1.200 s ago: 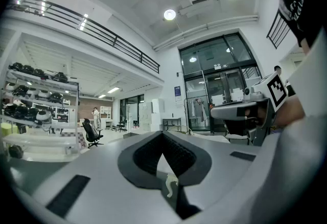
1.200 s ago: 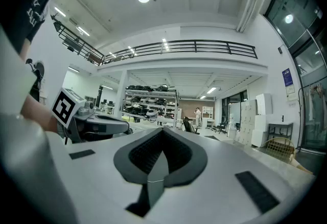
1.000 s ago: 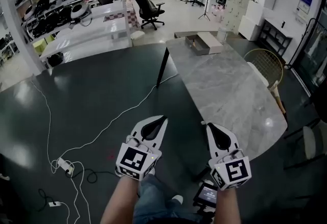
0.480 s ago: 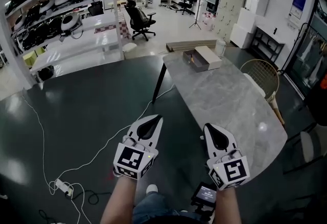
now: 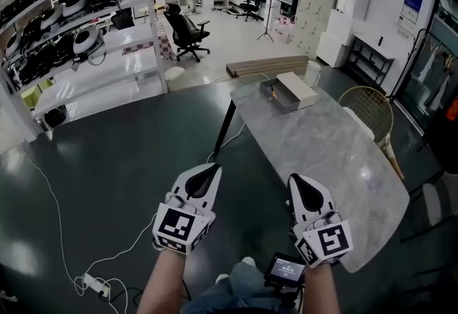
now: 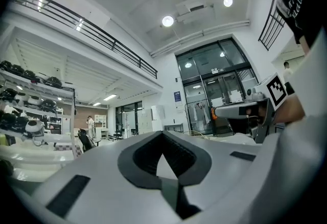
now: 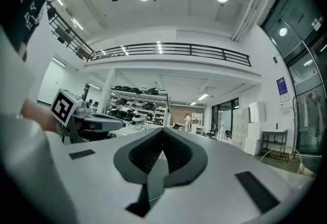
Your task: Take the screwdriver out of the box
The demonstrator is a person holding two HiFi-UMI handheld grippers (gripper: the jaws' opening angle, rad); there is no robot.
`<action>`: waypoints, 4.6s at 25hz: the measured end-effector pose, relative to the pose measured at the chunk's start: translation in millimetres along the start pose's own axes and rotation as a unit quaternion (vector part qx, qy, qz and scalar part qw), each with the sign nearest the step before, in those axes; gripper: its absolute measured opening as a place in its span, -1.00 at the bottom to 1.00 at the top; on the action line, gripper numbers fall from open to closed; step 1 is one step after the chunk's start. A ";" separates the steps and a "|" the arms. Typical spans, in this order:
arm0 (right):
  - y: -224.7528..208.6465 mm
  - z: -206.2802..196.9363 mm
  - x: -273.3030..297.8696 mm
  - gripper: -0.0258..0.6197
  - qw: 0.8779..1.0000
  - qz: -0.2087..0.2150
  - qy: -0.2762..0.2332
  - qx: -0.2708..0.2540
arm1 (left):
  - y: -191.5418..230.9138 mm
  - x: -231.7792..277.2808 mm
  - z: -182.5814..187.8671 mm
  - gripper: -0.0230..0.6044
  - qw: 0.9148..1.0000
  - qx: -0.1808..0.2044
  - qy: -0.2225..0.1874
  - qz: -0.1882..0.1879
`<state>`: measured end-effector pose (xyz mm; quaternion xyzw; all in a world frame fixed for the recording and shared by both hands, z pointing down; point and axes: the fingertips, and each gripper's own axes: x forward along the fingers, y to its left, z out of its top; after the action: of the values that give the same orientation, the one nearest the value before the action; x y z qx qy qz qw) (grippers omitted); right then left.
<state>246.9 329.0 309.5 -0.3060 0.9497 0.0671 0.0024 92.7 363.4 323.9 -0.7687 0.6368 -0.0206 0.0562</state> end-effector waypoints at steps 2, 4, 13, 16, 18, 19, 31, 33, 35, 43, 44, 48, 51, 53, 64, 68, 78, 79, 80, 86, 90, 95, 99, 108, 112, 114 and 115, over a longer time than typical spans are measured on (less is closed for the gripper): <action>-2.3 -6.4 14.1 -0.84 1.000 0.002 0.011 -0.001 | 15.7 6.8 -5.4 -0.89 1.000 -0.003 0.001 0.003; -6.5 -11.1 32.2 -0.84 1.000 0.003 0.015 0.000 | 33.0 14.8 -11.4 -0.89 1.000 -0.008 0.002 0.007; -26.2 -45.6 167.4 -0.84 1.000 0.014 0.016 0.007 | 135.2 82.0 -56.7 -0.89 0.999 -0.004 0.036 0.004; -44.3 -48.4 214.1 -0.84 1.000 0.004 0.013 0.018 | 170.0 121.5 -59.6 -0.89 0.999 -0.003 0.044 -0.007; -55.1 -50.7 238.6 -0.84 1.000 -0.002 0.014 0.021 | 189.4 148.0 -60.7 -0.89 0.999 -0.004 0.047 -0.018; -61.1 -52.2 250.0 -0.84 1.000 -0.005 0.016 0.018 | 198.9 161.6 -60.6 -0.89 0.999 -0.006 0.046 -0.022; -120.6 -64.6 320.9 -0.84 0.998 -0.045 0.026 0.017 | 247.6 264.5 -71.4 -0.89 0.997 -0.020 0.041 -0.061; -128.1 -67.8 325.7 -0.84 0.998 -0.057 0.028 0.014 | 252.4 277.9 -74.6 -0.89 0.996 -0.023 0.038 -0.072; -139.7 -74.6 330.4 -0.84 0.996 -0.081 0.037 0.008 | 258.7 293.5 -81.2 -0.89 0.996 -0.026 0.037 -0.082; -202.7 -97.3 377.0 -0.84 0.982 -0.170 0.086 -0.010 | 302.3 385.7 -110.3 -0.89 0.989 -0.047 0.041 -0.136; -208.5 -96.3 385.9 -0.84 0.980 -0.173 0.094 -0.013 | 307.9 398.2 -110.1 -0.89 0.987 -0.042 0.042 -0.148; -222.6 -93.9 433.5 -0.84 0.973 -0.187 0.133 -0.020 | 340.7 443.9 -108.6 -0.89 0.981 -0.025 0.045 -0.187; -227.4 -99.9 463.3 -0.84 0.962 -0.211 0.170 -0.013 | 357.5 469.4 -114.9 -0.89 0.972 -0.039 0.062 -0.225; -231.3 -102.4 475.5 -0.84 0.958 -0.229 0.173 -0.013 | 362.2 481.3 -120.6 -0.89 0.963 -0.055 0.075 -0.254; -268.5 -129.2 495.9 -0.84 0.926 -0.312 0.211 0.017 | 375.0 536.1 -145.3 -0.89 0.946 -0.060 0.079 -0.308; -288.2 -141.0 496.3 -0.84 0.925 -0.302 0.228 0.031 | 371.5 555.7 -152.1 -0.89 0.948 -0.068 0.086 -0.299; -359.4 -182.9 513.4 -0.84 0.937 -0.218 0.268 0.059 | 374.5 603.4 -180.9 -0.89 0.969 -0.096 0.136 -0.183; -365.9 -189.7 512.9 -0.84 0.937 -0.208 0.274 0.059 | 374.9 605.7 -183.6 -0.89 0.971 -0.101 0.140 -0.166; -372.8 -197.6 511.6 -0.84 0.937 -0.199 0.281 0.058 | 374.5 607.8 -186.9 -0.89 0.973 -0.104 0.144 -0.150; -397.5 -239.8 508.7 -0.84 0.937 -0.152 0.302 0.084 | 359.3 603.8 -213.8 -0.89 0.972 -0.100 0.187 -0.102; -400.5 -264.5 506.6 -0.84 0.929 -0.141 0.324 0.113 | 363.4 596.4 -225.7 -0.89 0.969 -0.109 0.205 -0.078; -389.1 -295.4 504.7 -0.53 0.905 -0.106 0.371 0.179 | 359.1 595.1 -235.0 -0.89 0.967 -0.114 0.218 -0.072; -380.1 -322.3 498.5 -0.58 0.878 -0.096 0.417 0.214 | 353.9 595.4 -247.5 -0.89 0.962 -0.120 0.231 -0.077; -370.3 -384.1 488.0 -0.54 0.820 -0.082 0.512 0.241 | 359.0 598.2 -278.8 -0.89 0.954 -0.129 0.262 -0.074; -369.2 -402.4 490.0 -0.53 0.801 -0.085 0.537 0.252 | 364.5 600.4 -294.9 -0.89 0.949 -0.132 0.279 -0.071; -367.9 -411.7 490.3 -0.52 0.789 -0.084 0.553 0.254 | 365.8 604.0 -299.2 -0.89 0.947 -0.131 0.283 -0.071; -367.4 -416.1 490.2 -0.51 0.783 -0.085 0.562 0.253 | 366.3 606.1 -300.2 -0.89 0.947 -0.130 0.284 -0.072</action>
<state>77.3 -304.6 653.2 -0.3572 0.7357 -0.3600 -0.4490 -182.1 -316.3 556.4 -0.7752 0.5668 -0.1593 -0.2291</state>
